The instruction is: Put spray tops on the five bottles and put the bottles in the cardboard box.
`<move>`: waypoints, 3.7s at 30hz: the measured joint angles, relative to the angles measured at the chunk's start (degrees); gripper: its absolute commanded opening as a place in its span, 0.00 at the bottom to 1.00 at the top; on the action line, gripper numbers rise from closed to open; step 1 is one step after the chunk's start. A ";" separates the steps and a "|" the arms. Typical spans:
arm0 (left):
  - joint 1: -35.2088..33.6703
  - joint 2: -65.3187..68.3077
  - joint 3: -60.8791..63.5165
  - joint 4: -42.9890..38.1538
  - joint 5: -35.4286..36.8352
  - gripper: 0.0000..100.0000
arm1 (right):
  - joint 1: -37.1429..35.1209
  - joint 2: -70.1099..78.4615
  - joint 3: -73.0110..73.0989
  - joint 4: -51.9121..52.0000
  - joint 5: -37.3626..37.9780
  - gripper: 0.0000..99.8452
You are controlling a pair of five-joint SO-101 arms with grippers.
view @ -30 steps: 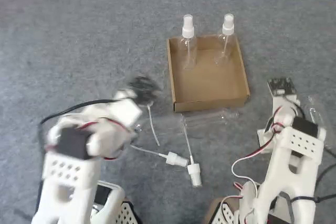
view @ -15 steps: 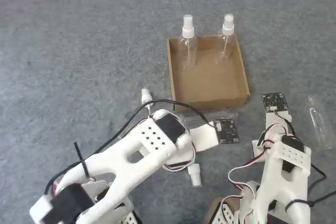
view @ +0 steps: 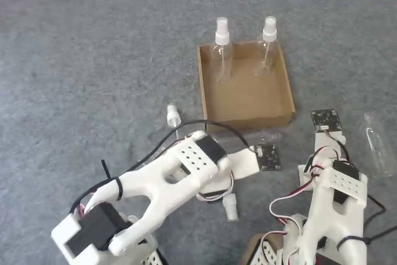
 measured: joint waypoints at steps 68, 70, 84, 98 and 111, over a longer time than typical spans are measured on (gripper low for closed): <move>-41.41 12.92 -22.86 -6.86 25.41 0.03 | 0.00 0.00 0.00 0.00 -1.05 0.12; -41.41 16.00 -22.86 -7.47 25.76 0.04 | 0.00 0.00 0.00 0.00 -1.05 0.12; -41.49 16.88 -25.76 -5.71 26.29 0.17 | 0.00 0.00 0.00 0.00 -1.05 0.12; -37.98 16.88 -25.76 -0.44 20.66 0.17 | 0.00 0.00 0.00 0.00 -1.05 0.12; -38.24 24.97 -28.31 -3.96 18.99 0.17 | 0.00 0.00 0.00 0.00 -1.05 0.12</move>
